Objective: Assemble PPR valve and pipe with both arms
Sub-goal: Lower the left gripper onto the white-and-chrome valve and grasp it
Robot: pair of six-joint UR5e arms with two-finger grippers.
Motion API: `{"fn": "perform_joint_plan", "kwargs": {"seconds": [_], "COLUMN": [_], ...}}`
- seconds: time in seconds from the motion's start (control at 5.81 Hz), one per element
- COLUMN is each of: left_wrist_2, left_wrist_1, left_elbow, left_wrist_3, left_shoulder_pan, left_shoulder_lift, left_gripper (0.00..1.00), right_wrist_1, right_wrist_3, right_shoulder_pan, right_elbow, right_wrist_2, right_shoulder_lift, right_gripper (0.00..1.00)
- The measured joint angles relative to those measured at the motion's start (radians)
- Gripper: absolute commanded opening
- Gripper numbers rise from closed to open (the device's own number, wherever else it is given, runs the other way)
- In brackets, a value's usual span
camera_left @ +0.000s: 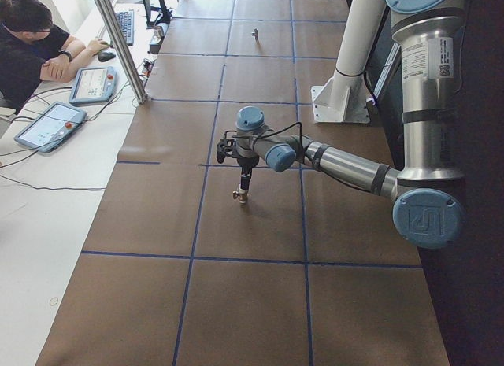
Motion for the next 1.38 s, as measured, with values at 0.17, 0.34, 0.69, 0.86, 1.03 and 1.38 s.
{"fn": "perform_joint_plan", "kwargs": {"seconds": [0.17,0.34,0.69,0.86,1.03,1.38], "left_wrist_2": [0.005,0.006,0.006,0.006,0.006,0.005], "left_wrist_1": [-0.009,-0.011,-0.011,-0.011,-0.011,-0.01], "left_elbow": [0.021,0.044,0.097,0.106,0.111,0.122], "left_wrist_3": [-0.009,-0.008,-0.003,-0.003,-0.002,-0.004], "left_shoulder_pan": [0.007,0.008,0.008,0.008,0.008,0.008], "left_shoulder_lift": [-0.013,-0.03,-0.061,-0.064,-0.064,-0.064], "left_gripper": [1.0,1.0,1.0,1.0,1.0,1.0], "right_wrist_1": [0.0,0.0,0.0,0.0,0.0,-0.001], "right_wrist_3": [0.0,0.0,0.0,0.0,0.0,0.0], "right_shoulder_pan": [0.0,0.0,0.0,0.0,0.0,0.0], "right_elbow": [0.0,0.0,0.0,0.0,0.0,0.0], "right_wrist_2": [0.0,0.0,0.0,0.0,0.0,0.001], "right_shoulder_lift": [0.0,0.0,0.0,0.0,0.0,0.0], "right_gripper": [1.0,1.0,1.0,1.0,1.0,1.0]}}
